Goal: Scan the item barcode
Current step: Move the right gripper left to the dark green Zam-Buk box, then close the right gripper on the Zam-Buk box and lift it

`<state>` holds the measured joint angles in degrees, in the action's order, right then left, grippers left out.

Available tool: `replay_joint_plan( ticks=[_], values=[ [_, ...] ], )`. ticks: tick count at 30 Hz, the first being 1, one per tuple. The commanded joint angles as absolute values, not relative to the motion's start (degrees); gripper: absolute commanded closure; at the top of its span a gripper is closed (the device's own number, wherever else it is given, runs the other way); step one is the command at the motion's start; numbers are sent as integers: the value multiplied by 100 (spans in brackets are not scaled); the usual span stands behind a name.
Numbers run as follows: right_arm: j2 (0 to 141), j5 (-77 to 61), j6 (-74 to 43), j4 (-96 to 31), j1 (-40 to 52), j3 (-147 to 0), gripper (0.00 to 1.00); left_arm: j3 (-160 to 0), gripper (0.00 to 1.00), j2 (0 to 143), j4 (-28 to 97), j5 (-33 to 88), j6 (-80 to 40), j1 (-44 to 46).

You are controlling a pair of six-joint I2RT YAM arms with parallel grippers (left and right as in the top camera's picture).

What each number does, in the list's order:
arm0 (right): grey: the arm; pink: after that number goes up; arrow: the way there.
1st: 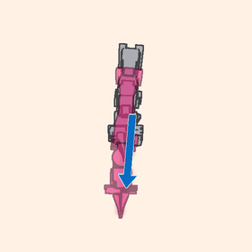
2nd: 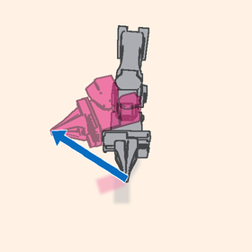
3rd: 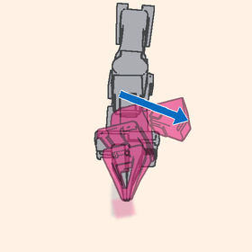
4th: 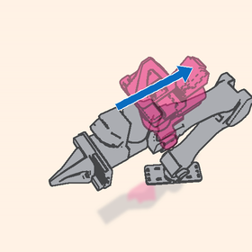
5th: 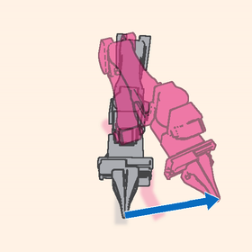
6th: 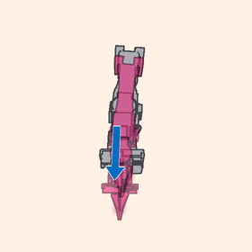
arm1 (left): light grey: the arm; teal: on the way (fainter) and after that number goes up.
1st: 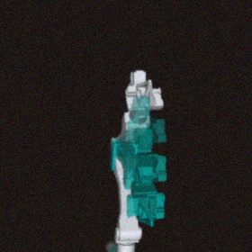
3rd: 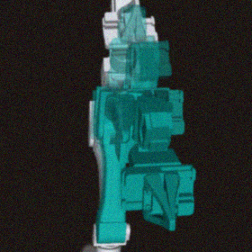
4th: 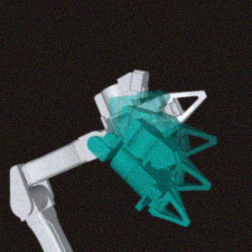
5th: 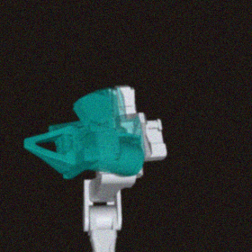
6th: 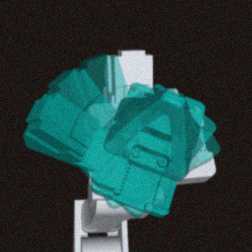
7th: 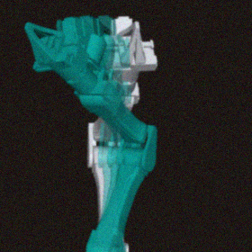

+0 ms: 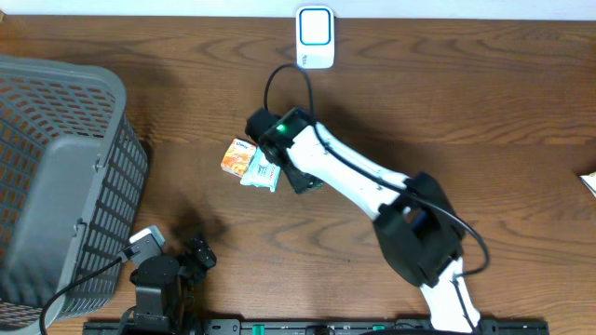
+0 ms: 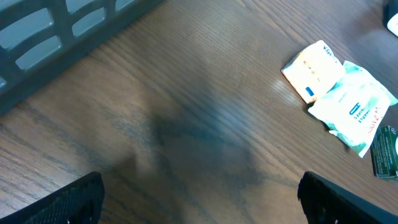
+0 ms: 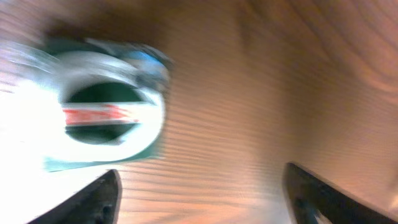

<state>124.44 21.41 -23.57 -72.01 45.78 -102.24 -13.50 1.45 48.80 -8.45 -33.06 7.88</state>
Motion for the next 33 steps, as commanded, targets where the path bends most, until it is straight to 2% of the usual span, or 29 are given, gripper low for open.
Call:
replay_joint_plan(
  ticks=[1,2,4,6,7,8,9,10,11,12,15,19,23,24,25,27,29,31,33],
  values=[
    [12086,1079,-2884,-6665,4532,-10241,44,-1328,2,137,5238,-1011,-3291,768],
    [12108,1109,-2877,-6488,4528,-10237,48,-1328,2,137,5238,-1013,-3293,768],
    [12210,1122,-2867,-6036,4477,-10230,79,-1328,2,137,5238,-1011,-3291,768],
    [12274,1120,-2869,-5909,4451,-10230,84,-1328,2,137,5238,-1011,-3291,768],
    [12298,1074,-2869,-5916,4431,-10230,82,-1328,2,137,5238,-1011,-3293,768],
    [12300,1052,-2869,-5944,4427,-10230,74,-1328,2,137,5238,-1011,-3293,768],
    [12300,1055,-2867,-5957,4427,-10230,53,-1328,2,137,5238,-1013,-3291,768],
    [12300,1072,-2832,-5957,4429,-10230,38,-1328,2,137,5238,-1011,-3291,768],
    [12300,1081,-2504,-5933,4421,-10230,6,-1328,2,137,5238,-1013,-3293,768],
    [12302,1079,-2268,-5953,4407,-10230,1,-1328,2,137,5238,-1013,-3291,768],
    [12302,1081,-1938,-6141,4390,-10230,1,-1328,2,137,5238,-1013,-3293,768],
    [12333,1066,-2104,-6143,4390,-10097,1,-1328,2,137,5238,-1013,-3291,768],
    [12337,1210,-3540,-6047,4294,-9874,1,-1328,2,137,5238,-1013,-3291,768],
    [12335,1210,-3913,-6020,4261,-9808,3,-1328,2,137,5238,-1013,-3291,768],
    [12337,1212,-4276,-5935,4213,-9723,11,-1328,2,137,5238,-1013,-3293,768],
    [12337,1426,-4866,-5833,4095,-9609,42,-1328,2,137,5238,-1013,-3293,768],
    [12337,1649,-5168,-5909,4001,-9609,61,-1328,2,137,5238,-1013,-3293,768],
    [12337,1680,-5181,-5916,3872,-9605,74,-1328,2,137,5238,-1013,-3291,768],
    [12346,1817,-5181,-5898,3760,-9489,79,-1328,2,137,5238,-1013,-3291,768]
  ],
)
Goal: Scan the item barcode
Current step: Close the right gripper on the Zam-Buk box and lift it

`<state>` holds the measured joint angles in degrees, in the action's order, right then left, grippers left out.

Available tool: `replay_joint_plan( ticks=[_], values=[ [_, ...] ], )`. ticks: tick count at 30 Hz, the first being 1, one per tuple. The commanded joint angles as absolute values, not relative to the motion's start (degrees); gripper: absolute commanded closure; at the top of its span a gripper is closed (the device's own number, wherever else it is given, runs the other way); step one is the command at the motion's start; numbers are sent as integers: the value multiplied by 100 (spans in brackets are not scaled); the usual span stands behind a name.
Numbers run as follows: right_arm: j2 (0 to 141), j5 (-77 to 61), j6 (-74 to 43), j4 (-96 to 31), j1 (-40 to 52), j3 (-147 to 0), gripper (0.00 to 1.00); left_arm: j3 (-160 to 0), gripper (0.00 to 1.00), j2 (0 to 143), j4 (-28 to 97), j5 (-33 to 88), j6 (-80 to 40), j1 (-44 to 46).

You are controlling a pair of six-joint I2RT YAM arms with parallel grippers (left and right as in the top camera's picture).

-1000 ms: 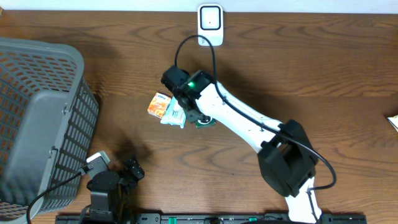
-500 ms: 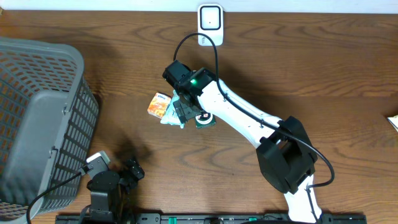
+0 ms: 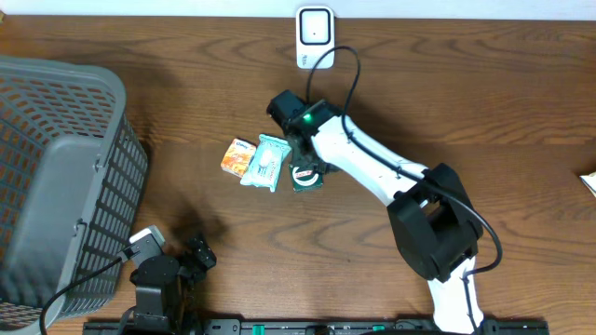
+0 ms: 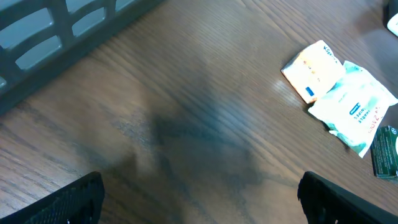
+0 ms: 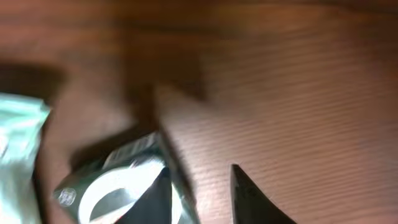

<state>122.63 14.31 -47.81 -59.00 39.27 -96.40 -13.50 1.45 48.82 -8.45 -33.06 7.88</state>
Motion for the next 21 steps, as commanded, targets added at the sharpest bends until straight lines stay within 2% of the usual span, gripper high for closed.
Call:
replay_joint_plan(
  ticks=[1,8,14,21],
  values=[
    [12346,1831,-5181,-5857,3715,-9382,82,-1328,2,137,5238,-1013,-3291,768],
    [12346,1118,-4823,-5096,3614,-8366,98,-1328,2,137,5238,-1011,-3291,768],
    [12346,12,-3603,-4952,3830,-8335,99,-1328,2,137,5238,-1011,-3291,768],
    [12335,-1424,-3114,-5033,4185,-8355,99,-1328,2,137,5238,-1011,-3293,768]
  ],
)
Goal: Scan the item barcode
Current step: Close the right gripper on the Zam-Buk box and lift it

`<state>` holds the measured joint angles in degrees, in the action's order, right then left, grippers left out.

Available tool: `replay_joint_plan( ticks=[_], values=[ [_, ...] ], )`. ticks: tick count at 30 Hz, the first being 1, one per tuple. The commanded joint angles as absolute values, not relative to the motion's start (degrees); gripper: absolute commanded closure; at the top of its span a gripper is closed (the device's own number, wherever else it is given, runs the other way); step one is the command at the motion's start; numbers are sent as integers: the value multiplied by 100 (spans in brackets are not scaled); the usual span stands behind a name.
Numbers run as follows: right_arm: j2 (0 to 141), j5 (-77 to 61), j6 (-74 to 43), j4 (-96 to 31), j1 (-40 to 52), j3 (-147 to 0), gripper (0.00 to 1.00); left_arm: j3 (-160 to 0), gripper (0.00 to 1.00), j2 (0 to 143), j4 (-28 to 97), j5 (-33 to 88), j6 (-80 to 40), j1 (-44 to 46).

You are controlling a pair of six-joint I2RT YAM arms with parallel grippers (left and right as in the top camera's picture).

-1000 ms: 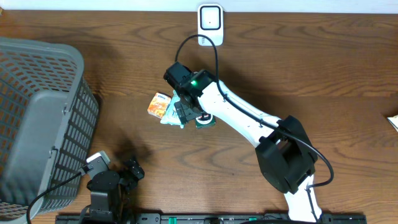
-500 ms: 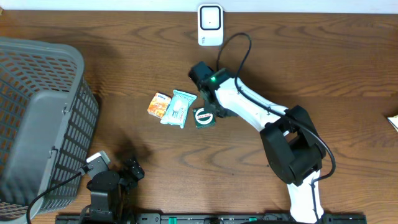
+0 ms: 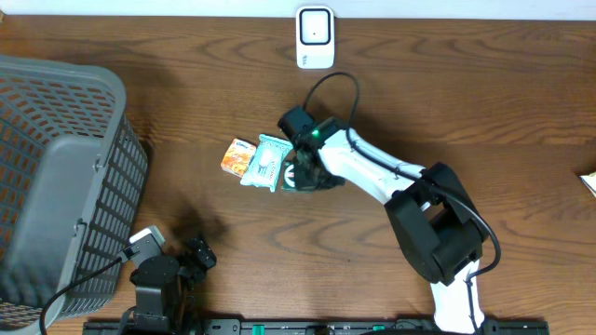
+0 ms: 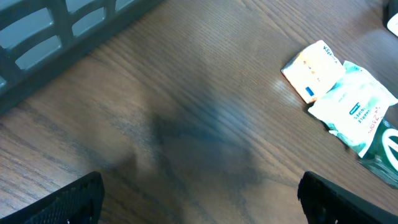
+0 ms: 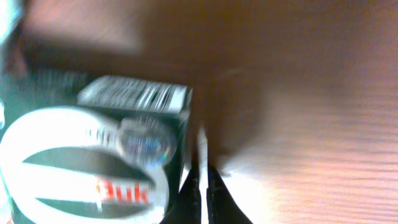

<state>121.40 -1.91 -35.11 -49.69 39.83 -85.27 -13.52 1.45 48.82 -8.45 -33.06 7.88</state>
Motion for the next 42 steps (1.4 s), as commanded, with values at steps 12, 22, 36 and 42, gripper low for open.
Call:
replay_joint_plan(
  ticks=[12,22,36,42],
  values=[
    [11111,-504,-2117,-5365,4445,-8967,48,-1328,2,137,5238,-1013,-3291,768],
    [11445,270,-1551,-5103,4515,-8912,14,-1328,2,137,5238,-1011,-3293,768],
    [12206,423,-5489,-4595,4762,-8906,1,-1328,2,137,5238,-1011,-3291,768],
    [12283,762,-5614,-4429,4753,-8908,1,-1328,2,137,5238,-1011,-3293,768]
  ],
)
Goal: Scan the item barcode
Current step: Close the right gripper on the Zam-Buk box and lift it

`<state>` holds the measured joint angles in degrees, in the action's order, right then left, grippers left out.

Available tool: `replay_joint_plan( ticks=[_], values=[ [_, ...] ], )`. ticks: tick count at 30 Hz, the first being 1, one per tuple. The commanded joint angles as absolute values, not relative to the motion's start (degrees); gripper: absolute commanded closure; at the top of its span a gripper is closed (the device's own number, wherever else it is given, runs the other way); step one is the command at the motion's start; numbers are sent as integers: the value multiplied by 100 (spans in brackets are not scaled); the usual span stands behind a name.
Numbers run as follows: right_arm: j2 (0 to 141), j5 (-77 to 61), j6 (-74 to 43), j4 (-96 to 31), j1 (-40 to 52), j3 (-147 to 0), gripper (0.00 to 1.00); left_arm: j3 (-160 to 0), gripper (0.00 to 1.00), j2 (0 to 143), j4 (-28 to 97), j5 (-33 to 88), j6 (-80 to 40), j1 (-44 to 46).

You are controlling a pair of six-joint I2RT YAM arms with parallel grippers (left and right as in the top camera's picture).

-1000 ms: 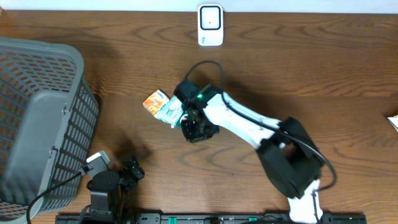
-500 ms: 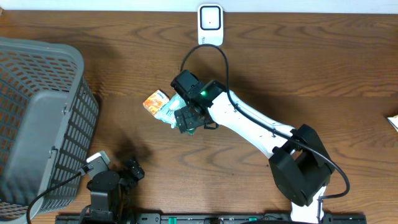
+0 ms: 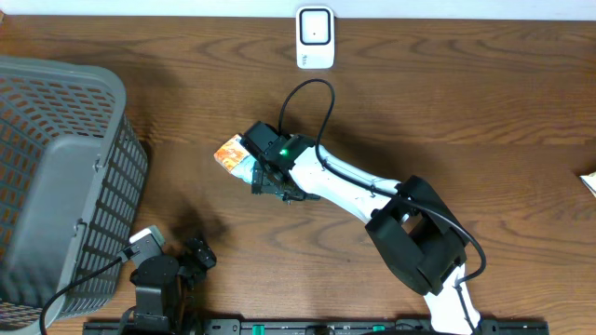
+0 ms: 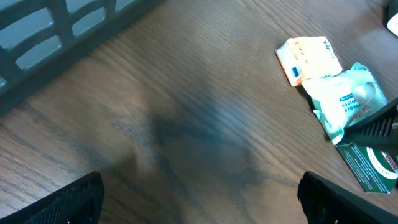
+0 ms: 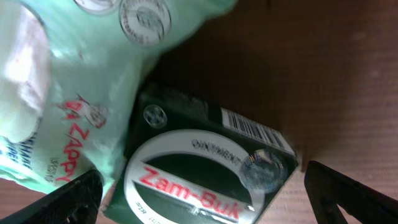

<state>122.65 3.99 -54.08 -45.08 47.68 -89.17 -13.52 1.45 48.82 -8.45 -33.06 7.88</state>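
A dark green Zam-Buk box lies on the wooden table, logo face up, with its barcode on the far side panel. My right gripper is open just above it, a dark finger on each side of the box. In the overhead view the right gripper hides the box. A mint-green pouch overlaps the box's left edge. The white scanner stands at the table's far edge. My left gripper rests open at the near left, with nothing in it.
An orange packet lies just left of the pouch. A large grey mesh basket fills the left side. A pale item pokes in at the right edge. The right arm's black cable loops toward the scanner.
My right gripper was shut at the box's right side; now it is open over the box, further left. Box, pouch and orange packet have shifted left and turned.
First my right gripper was open over the box and pouch. Then it stood nearly shut by the box's far edge, then shut against the box's side. Now it is open astride the box, and all three items sit further left. The left arm stayed still.
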Motion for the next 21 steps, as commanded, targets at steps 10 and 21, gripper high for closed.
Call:
replay_joint_plan(
  ticks=[10,21],
  values=[
    [12726,648,-5439,-4858,4794,-8877,36,-1328,2,137,5238,-1011,-3293,768],
    [13369,-211,-4250,-4602,4794,-8882,52,-1328,2,137,5238,-1013,-3291,768]
  ],
)
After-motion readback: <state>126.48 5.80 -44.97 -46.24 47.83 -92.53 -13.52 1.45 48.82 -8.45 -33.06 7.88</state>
